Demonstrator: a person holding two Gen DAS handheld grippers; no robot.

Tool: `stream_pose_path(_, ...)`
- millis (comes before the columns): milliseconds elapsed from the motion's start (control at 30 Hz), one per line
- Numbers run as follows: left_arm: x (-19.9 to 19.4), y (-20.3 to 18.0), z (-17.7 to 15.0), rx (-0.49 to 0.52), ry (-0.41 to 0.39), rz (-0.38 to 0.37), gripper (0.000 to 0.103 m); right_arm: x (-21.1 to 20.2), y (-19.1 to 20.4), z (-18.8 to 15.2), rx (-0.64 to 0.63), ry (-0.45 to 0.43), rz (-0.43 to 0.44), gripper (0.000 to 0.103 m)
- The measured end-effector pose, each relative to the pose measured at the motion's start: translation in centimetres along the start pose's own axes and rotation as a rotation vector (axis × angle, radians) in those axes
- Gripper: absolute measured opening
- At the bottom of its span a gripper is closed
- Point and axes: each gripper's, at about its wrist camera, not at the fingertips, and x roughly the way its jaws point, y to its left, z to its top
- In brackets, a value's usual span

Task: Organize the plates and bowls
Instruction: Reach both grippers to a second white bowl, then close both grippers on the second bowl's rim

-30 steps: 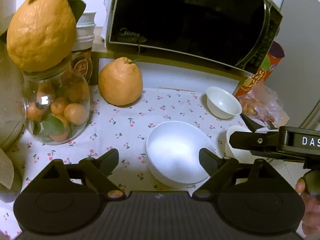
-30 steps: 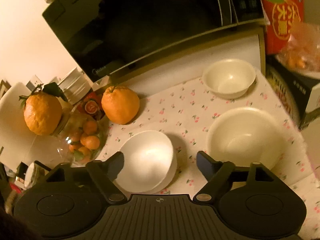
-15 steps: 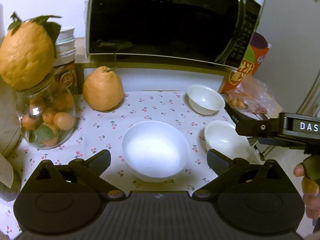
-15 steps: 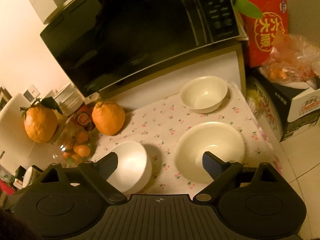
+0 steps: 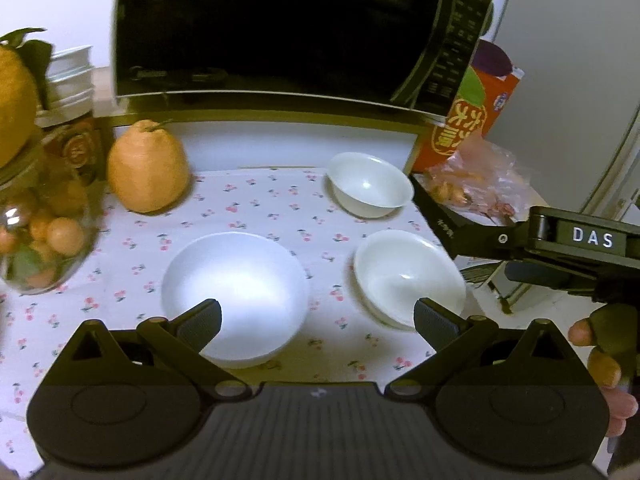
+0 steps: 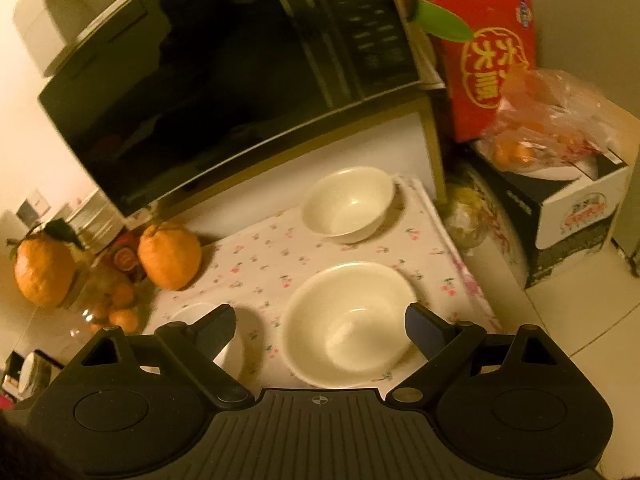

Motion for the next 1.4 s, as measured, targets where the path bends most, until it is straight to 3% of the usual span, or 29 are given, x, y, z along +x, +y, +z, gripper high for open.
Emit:
stream_pose_path(300, 2.4, -1.8, 0.4, 0.001, 0.009, -0.041, 0.102, 0.9, -3.5, 0.2, 0.080, 0.018, -0.047, 0.093)
stream_pose_path(467, 4.1, -2.1, 0.6, -0.016, 0.029, -0.053, 0.097, 2.0, -4.6, -0.1, 0.130, 0.051, -0.049, 0.093)
stream_pose_path(867, 6.2, -2.9, 1.1, -0.015, 0.009, -0.037, 0.063, 3.6, -5.1, -0.4, 0.164, 0.058, -0.084, 0.089)
stream_pose_path(1067, 6.8, -3.5, 1.1, 0.026, -0.003, -0.047, 0.050, 4.3, -4.7, -0.6, 0.144, 0.061, -0.100, 0.076)
stream_pose_path(1400, 8.1, -3.4, 0.9, 0.009, 0.039, -0.063, 0.028, 5.1, -4.7, -0.8, 0.152, 0.083, -0.106, 0.036)
